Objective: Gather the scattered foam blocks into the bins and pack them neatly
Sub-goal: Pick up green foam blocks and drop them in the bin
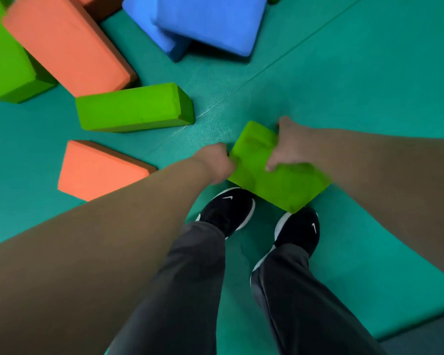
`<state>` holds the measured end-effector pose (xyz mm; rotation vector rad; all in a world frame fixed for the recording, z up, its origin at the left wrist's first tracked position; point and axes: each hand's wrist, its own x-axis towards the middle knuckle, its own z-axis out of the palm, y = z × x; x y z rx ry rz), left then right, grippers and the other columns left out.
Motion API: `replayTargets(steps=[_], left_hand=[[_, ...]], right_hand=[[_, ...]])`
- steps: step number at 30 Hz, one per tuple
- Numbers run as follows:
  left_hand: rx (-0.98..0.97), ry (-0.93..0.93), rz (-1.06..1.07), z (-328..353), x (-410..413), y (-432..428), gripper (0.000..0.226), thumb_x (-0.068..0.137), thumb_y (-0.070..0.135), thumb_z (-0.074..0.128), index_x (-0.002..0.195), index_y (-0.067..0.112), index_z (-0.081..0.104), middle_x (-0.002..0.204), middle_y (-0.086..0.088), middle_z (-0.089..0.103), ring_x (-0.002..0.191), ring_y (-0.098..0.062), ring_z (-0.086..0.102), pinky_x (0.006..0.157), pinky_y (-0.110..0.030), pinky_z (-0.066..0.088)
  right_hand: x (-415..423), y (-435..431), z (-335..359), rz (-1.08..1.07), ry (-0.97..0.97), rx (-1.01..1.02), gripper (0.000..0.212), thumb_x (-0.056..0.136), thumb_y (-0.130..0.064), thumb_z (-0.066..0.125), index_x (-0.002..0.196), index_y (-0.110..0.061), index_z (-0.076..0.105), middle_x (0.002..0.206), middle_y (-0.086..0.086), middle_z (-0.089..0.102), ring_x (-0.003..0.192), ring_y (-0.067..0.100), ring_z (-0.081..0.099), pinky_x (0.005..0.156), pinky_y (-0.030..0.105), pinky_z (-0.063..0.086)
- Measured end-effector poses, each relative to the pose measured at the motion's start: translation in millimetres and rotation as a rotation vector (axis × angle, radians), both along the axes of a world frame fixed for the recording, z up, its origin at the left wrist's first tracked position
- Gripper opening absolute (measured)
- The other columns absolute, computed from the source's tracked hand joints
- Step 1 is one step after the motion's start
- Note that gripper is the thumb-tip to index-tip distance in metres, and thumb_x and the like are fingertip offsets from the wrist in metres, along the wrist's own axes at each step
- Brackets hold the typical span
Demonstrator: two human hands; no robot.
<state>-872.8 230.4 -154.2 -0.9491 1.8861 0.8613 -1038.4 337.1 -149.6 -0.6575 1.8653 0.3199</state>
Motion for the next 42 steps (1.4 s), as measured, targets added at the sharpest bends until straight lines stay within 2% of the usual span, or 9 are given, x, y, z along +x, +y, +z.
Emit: replayTargets(steps=[7, 9, 11, 13, 17, 19, 24, 34, 42], left_hand=[[-0.504, 0.591, -0.007, 61.8, -28.3, -54.8, 0.040, 0.077, 0.009, 0.058, 0.117, 0.013, 0.061, 0.117, -0.013, 0.061, 0.105, -0.037, 0.058, 0.089, -0.049, 0.051], [-0.677, 0.453, -0.169, 64.9, -30.8, -75.6, 0.067, 0.075, 0.026, 0.076, 0.133, 0.009, 0.049, 0.128, -0.015, 0.052, 0.113, -0.038, 0.052, 0.095, -0.051, 0.048], [-0.666, 0.118, -0.225, 55.1, -25.0, -94.8, 0.118, 0.063, 0.055, 0.089, 0.152, 0.012, 0.026, 0.144, -0.015, 0.041, 0.130, -0.039, 0.044, 0.108, -0.051, 0.041], [-0.602, -0.177, -0.285, 44.6, -14.0, -106.5, 0.136, 0.059, 0.062, 0.090, 0.159, 0.017, 0.009, 0.152, -0.014, 0.035, 0.141, -0.039, 0.036, 0.116, -0.055, 0.031], [-0.692, -0.193, -0.412, 31.3, -5.0, -102.8, 0.074, 0.079, 0.020, 0.073, 0.142, 0.011, 0.035, 0.137, -0.014, 0.046, 0.127, -0.037, 0.046, 0.103, -0.049, 0.043], [-0.699, -0.115, -0.470, 34.1, -6.5, -90.6, 0.064, 0.079, 0.024, 0.072, 0.133, 0.013, 0.041, 0.130, -0.013, 0.048, 0.121, -0.036, 0.049, 0.095, -0.046, 0.044], [-0.488, -0.058, -0.503, 64.8, -37.7, -44.2, 0.078, 0.068, 0.051, 0.080, 0.126, 0.018, 0.039, 0.125, -0.009, 0.045, 0.120, -0.033, 0.048, 0.077, -0.045, 0.042], [-0.373, 0.129, -0.554, 180.1, -169.0, 65.2, 0.088, 0.070, 0.064, 0.074, 0.130, 0.015, 0.032, 0.131, -0.012, 0.044, 0.124, -0.036, 0.048, 0.096, -0.046, 0.046], [-0.337, 0.317, -0.802, 241.5, -225.3, 191.3, 0.089, 0.074, 0.067, 0.071, 0.131, 0.010, 0.035, 0.135, -0.016, 0.046, 0.128, -0.040, 0.049, 0.104, -0.048, 0.044]], right_hand=[[-21.2, -12.8, 51.9, -0.042, 0.105, -0.092, 0.108, 0.059, -0.056, 0.091, 0.144, -0.015, 0.038, 0.139, 0.017, 0.040, 0.123, 0.045, 0.053, 0.098, 0.051, 0.050], [-29.3, -17.7, 60.7, -0.078, 0.110, -0.117, 0.108, 0.060, -0.053, 0.091, 0.145, -0.014, 0.036, 0.140, 0.018, 0.041, 0.123, 0.045, 0.054, 0.095, 0.049, 0.049], [-36.3, -20.2, 61.8, -0.093, 0.111, -0.151, 0.107, 0.061, -0.051, 0.092, 0.145, -0.012, 0.036, 0.140, 0.018, 0.046, 0.123, 0.043, 0.055, 0.091, 0.045, 0.048], [-40.8, -19.7, 56.6, -0.104, 0.094, -0.179, 0.103, 0.063, -0.049, 0.092, 0.142, -0.009, 0.038, 0.138, 0.017, 0.052, 0.122, 0.040, 0.057, 0.084, 0.041, 0.046], [-38.5, -5.8, 45.5, -0.134, 0.083, -0.210, 0.100, 0.064, -0.048, 0.092, 0.139, -0.009, 0.040, 0.135, 0.016, 0.056, 0.121, 0.038, 0.057, 0.085, 0.040, 0.046], [-31.9, 7.5, 44.9, -0.136, 0.094, -0.205, 0.101, 0.063, -0.049, 0.093, 0.139, -0.010, 0.041, 0.134, 0.016, 0.056, 0.121, 0.038, 0.058, 0.087, 0.041, 0.048], [-27.9, 45.3, 69.2, -0.163, 0.134, -0.153, 0.096, 0.058, -0.053, 0.091, 0.131, -0.012, 0.043, 0.125, 0.014, 0.057, 0.114, 0.039, 0.060, 0.086, 0.044, 0.052], [-87.5, 153.6, 195.9, -0.533, 0.375, -0.105, 0.076, 0.062, -0.045, 0.081, 0.123, -0.015, 0.046, 0.118, 0.009, 0.056, 0.112, 0.038, 0.061, 0.079, 0.041, 0.048], [-39.1, 312.0, 253.2, -1.143, 0.439, -0.086, 0.088, 0.064, -0.055, 0.082, 0.132, -0.013, 0.044, 0.126, 0.011, 0.059, 0.116, 0.037, 0.063, 0.086, 0.040, 0.051]])
